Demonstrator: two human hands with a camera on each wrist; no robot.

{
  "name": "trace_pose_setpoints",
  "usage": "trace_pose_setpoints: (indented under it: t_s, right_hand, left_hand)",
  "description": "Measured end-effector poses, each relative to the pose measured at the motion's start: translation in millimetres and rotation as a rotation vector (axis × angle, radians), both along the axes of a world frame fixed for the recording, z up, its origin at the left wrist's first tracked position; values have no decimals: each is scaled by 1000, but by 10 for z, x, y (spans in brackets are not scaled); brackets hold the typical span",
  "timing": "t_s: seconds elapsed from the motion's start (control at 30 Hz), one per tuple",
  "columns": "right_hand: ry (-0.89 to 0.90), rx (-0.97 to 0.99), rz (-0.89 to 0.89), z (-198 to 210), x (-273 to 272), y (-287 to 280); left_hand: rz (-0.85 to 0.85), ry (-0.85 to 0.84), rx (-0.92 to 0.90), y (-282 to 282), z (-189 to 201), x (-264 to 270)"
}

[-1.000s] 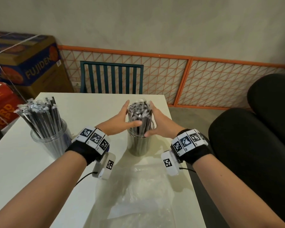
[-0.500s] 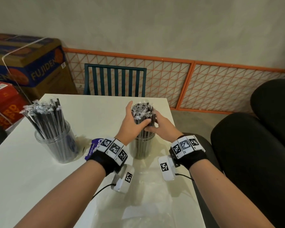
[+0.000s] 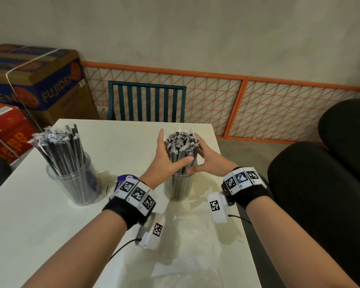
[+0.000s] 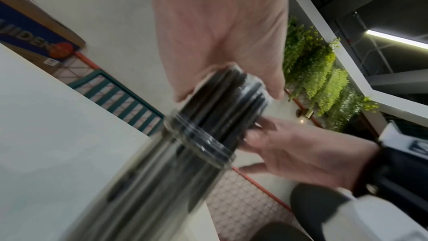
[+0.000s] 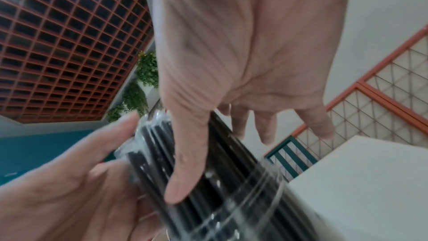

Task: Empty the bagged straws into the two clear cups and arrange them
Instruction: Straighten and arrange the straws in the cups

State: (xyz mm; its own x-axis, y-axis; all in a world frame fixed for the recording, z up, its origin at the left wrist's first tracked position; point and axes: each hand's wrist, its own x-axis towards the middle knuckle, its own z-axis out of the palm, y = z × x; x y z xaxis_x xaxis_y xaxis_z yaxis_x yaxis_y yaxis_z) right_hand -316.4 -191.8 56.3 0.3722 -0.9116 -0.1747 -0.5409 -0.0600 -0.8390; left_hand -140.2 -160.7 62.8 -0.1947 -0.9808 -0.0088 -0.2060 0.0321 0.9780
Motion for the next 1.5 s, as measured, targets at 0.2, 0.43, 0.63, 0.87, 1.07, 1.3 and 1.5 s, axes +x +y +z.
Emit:
trace_pose_setpoints:
  t_s: [0.2,0.43,0.63,0.87,1.07,1.3,1.5]
  right_hand:
    - [12,-170,-176,14,143,59]
    - [87,-77,60,113,-47,52]
    - [78,-120,-65,-72,27,120]
    - [-8,-163,-182,-52,115,115]
    - [57,-110,-133,-82,74,169]
    - [81,-131,-158,-31,87,246]
    - [116,-155,-180,-16,149,230]
  left_hand:
    - [41,31,-33,-100,53,-133]
    - [-267,-43,223,-200,143,262]
    - [-168,-66,92,-97,-45,56]
    - [-44,-32,-67,-118,-9,-120]
    - [-7,-132,0,-76,-143,25]
    - [-9,-155,7,-55,-100,92]
    - [-85,-175,-24,-51,-53,45]
